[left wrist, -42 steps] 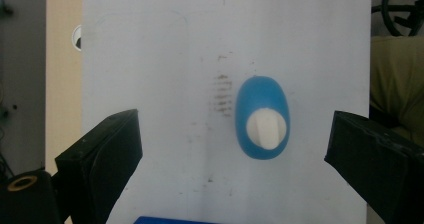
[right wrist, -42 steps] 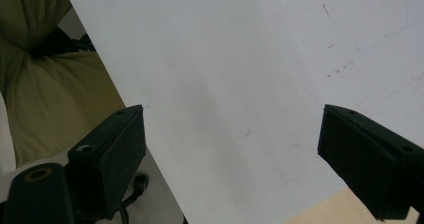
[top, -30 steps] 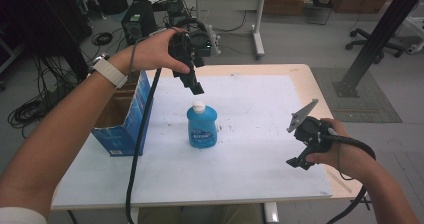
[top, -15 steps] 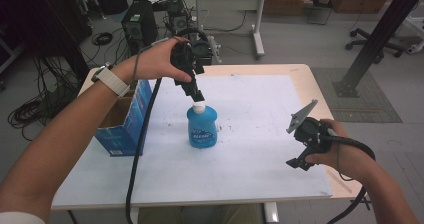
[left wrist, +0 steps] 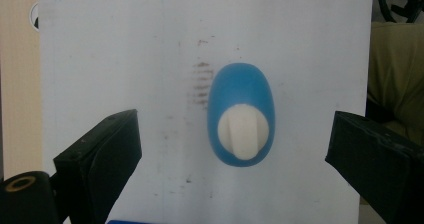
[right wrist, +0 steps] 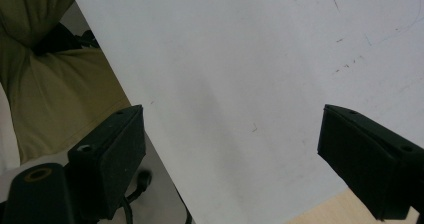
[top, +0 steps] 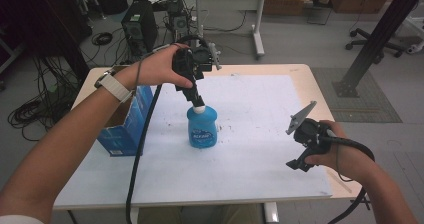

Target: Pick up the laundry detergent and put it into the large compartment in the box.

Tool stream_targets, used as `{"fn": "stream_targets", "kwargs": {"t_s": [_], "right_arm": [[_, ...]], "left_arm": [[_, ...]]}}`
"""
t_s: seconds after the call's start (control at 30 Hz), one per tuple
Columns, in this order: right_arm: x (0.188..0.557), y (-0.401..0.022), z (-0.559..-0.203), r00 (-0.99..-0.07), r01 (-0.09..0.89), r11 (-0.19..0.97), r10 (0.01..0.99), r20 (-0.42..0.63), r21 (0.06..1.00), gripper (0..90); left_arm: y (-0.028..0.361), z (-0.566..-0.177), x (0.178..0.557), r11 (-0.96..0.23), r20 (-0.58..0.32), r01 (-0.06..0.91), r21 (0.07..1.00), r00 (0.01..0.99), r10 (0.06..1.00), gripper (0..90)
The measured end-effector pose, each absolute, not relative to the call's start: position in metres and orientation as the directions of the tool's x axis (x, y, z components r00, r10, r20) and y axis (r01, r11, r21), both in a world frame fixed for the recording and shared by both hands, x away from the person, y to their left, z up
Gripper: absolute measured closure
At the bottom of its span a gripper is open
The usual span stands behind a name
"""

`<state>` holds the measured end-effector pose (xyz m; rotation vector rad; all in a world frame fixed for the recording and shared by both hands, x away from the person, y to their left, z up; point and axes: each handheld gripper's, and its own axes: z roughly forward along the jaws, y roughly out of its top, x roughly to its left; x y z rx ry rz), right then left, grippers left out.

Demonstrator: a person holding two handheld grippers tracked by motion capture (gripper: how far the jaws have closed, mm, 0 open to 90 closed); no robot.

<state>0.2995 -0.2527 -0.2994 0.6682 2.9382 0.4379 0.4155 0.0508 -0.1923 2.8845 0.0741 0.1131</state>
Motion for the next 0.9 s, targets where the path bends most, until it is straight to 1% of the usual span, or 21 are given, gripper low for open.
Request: {"fn": "stream_targets", "kwargs": {"t_s": [0.23,0.33,0.67,0.9], "right_arm": [[0.299,-0.252,-0.299,-0.901,0.404,0.863,0.433,-0.033,0.302,12.2],[0.298,-0.252,-0.299,-0.901,0.404,0.864,0.433,-0.032,0.300,12.2],[0.298,-0.249,-0.299,-0.904,0.399,0.866,0.427,-0.032,0.301,12.2],[0.297,-0.250,-0.299,-0.903,0.400,0.867,0.428,-0.032,0.296,12.3]], "left_arm": [[0.051,-0.200,0.415,-0.969,0.063,0.046,0.242,0.996,0.063,6.7],[0.052,-0.204,0.414,-0.966,0.056,0.057,0.252,0.996,0.073,6.1],[0.050,-0.215,0.414,-0.970,0.052,0.046,0.237,0.997,0.060,6.0],[0.050,-0.227,0.415,-0.971,0.029,0.052,0.233,0.998,0.060,5.2]]}}
